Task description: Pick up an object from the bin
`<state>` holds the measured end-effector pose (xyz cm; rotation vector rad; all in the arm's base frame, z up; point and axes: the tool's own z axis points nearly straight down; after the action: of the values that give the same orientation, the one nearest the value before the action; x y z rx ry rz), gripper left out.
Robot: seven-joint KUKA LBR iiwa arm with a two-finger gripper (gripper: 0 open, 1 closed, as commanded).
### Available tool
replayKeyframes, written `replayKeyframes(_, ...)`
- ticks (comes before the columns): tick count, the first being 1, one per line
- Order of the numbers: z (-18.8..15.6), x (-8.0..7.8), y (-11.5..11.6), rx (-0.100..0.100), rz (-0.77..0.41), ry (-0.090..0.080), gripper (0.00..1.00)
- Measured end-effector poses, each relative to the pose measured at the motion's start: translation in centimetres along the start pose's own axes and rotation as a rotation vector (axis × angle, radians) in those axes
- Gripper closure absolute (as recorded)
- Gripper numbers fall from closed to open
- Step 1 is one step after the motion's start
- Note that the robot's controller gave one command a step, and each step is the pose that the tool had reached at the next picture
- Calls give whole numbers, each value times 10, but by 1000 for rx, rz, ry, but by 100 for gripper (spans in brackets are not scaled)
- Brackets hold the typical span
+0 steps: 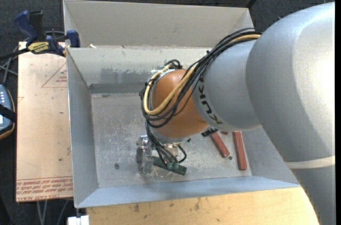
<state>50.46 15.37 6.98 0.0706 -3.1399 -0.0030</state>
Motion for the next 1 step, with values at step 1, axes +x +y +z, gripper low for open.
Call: replayKeyframes(1,0,0,0,0,-2,0,100)
